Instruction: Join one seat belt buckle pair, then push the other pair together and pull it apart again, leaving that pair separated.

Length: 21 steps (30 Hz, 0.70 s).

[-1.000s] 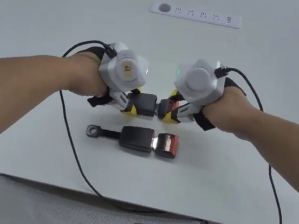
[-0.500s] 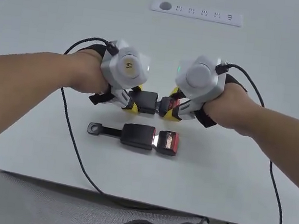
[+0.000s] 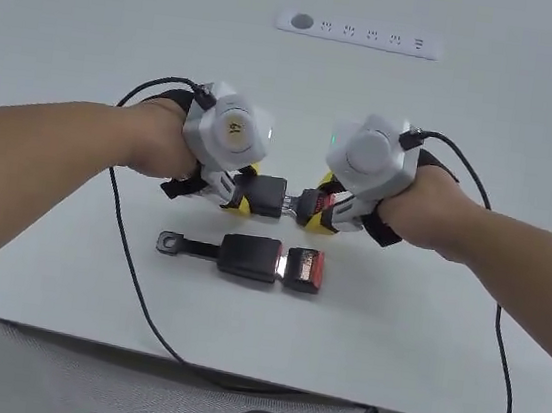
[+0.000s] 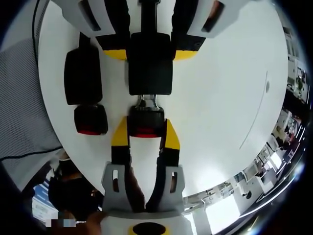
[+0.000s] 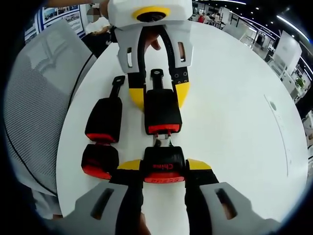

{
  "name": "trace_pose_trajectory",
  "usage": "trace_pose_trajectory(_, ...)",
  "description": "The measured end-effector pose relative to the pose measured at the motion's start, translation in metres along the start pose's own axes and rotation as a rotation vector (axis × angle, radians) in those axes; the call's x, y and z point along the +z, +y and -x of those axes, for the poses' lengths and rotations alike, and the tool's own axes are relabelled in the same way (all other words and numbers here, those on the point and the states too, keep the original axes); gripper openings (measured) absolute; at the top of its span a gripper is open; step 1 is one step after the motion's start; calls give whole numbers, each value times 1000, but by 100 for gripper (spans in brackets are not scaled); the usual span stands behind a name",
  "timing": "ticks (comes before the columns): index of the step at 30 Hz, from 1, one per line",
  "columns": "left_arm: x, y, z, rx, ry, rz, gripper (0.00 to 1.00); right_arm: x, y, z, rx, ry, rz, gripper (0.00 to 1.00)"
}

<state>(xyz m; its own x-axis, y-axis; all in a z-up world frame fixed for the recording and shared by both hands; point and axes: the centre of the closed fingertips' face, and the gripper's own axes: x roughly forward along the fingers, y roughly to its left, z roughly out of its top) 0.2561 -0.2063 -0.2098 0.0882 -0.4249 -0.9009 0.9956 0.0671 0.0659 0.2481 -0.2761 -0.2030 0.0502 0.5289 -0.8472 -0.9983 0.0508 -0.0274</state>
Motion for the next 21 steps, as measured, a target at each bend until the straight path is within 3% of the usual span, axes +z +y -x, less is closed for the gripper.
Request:
trace_pose_trajectory(11, 2, -2, 1, -1, 7, -16, 32, -13, -3, 6, -8, -2, -10, 31)
trace_pose_trajectory(21, 3, -3, 1, -3, 21, -10, 32, -50, -5, 30, -31, 33, -50, 32)
